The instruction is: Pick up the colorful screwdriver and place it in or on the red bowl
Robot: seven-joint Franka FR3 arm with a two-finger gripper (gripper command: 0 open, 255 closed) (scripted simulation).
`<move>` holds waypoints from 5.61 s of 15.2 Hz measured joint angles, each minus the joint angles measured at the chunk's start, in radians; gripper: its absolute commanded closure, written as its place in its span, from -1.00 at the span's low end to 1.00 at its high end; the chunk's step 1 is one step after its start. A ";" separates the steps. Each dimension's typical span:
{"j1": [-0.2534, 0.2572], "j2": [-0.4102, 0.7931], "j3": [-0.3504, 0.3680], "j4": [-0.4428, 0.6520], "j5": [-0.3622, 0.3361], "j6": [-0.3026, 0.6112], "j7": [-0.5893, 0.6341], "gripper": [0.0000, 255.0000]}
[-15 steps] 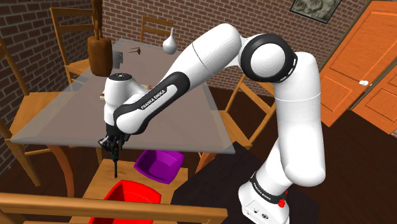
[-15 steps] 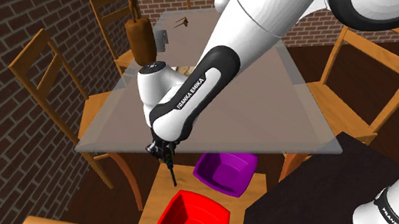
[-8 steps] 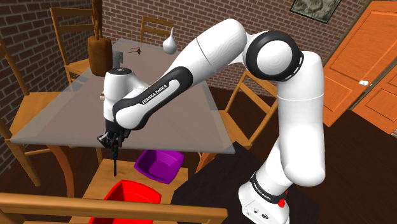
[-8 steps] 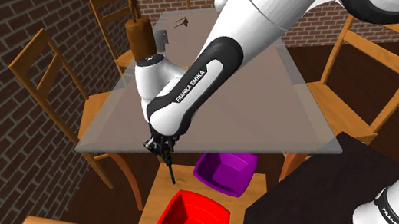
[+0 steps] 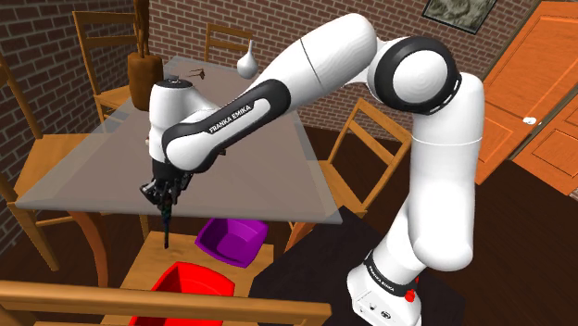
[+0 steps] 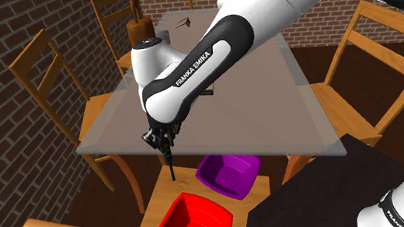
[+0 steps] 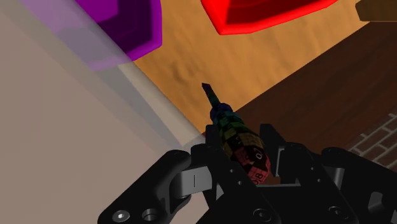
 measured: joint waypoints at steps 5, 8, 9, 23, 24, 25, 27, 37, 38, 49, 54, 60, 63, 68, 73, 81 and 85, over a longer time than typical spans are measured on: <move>-0.008 -0.044 0.009 0.012 0.015 -0.055 -0.008 1.00; -0.009 -0.072 0.015 0.013 0.023 -0.083 -0.009 1.00; -0.011 -0.078 0.016 0.018 0.026 -0.095 -0.012 1.00; 0.005 -0.298 0.065 -0.082 0.090 -0.204 0.026 1.00; 0.010 -0.325 0.071 -0.105 0.099 -0.206 0.033 1.00; 0.015 -0.351 0.078 -0.121 0.108 -0.214 0.043 1.00; 0.026 -0.396 0.091 -0.151 0.124 -0.226 0.058 1.00; 0.098 -0.624 0.159 -0.286 0.217 -0.298 0.153 1.00; 0.099 -0.619 0.161 -0.293 0.216 -0.286 0.156 1.00; 0.100 -0.553 0.176 -0.379 0.194 -0.138 0.173 1.00; 0.100 -0.512 0.181 -0.414 0.176 -0.064 0.185 1.00; 0.100 -0.453 0.184 -0.440 0.144 0.015 0.207 1.00; 0.100 -0.417 0.182 -0.450 0.122 0.059 0.221 1.00; 0.104 -0.365 0.178 -0.466 0.086 0.120 0.247 1.00; 0.104 -0.359 0.176 -0.467 0.081 0.129 0.248 1.00; 0.100 -0.377 0.178 -0.472 0.094 0.116 0.236 -1.00; 0.096 -0.460 0.185 -0.448 0.148 0.018 0.201 -1.00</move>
